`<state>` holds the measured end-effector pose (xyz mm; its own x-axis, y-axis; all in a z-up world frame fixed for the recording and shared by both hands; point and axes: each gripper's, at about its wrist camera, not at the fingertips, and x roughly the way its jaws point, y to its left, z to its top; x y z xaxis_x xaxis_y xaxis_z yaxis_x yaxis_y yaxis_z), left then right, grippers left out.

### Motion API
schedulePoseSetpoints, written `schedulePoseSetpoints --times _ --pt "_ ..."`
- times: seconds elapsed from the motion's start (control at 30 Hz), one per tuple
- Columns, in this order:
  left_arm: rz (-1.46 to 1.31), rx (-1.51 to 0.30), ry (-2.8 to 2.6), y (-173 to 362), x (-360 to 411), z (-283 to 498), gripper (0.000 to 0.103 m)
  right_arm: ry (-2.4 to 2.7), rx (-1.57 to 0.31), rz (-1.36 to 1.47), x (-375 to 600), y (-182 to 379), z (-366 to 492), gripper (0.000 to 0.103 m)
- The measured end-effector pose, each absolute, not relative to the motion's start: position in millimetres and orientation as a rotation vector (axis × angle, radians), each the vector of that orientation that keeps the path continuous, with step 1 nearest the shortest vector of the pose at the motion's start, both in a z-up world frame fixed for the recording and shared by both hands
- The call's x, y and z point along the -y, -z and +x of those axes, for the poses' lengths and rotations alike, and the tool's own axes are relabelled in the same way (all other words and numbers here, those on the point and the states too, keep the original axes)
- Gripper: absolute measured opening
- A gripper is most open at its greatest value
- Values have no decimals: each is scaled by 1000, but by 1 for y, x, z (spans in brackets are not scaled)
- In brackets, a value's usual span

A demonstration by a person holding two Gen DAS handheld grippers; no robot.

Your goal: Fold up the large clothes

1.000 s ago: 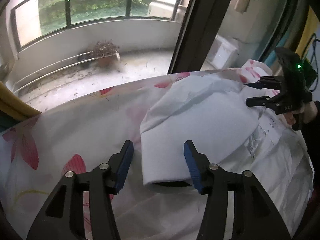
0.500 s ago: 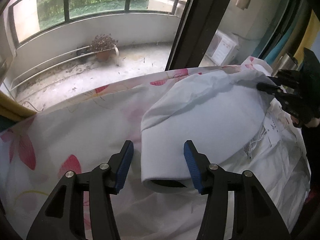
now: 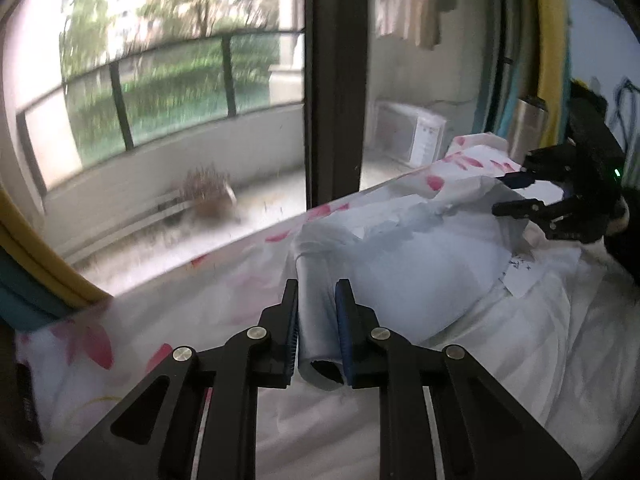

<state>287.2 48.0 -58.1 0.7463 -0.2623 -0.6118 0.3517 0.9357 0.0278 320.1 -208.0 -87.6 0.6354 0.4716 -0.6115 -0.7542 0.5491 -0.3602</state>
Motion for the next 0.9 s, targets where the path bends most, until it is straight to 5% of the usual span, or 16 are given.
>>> schedulePoseSetpoints --times 0.13,0.27,0.57,0.9 --pt "144 -601 355 57 -46 263 19 -813 -515 -549 220 85 313 26" --pt "147 -555 377 50 -50 243 19 -765 -425 -624 217 81 293 12" --pt "216 -516 260 44 -37 287 17 -605 -192 -821 175 74 315 11" --pt "268 -590 288 64 -29 284 17 -624 -162 -962 182 104 309 11"
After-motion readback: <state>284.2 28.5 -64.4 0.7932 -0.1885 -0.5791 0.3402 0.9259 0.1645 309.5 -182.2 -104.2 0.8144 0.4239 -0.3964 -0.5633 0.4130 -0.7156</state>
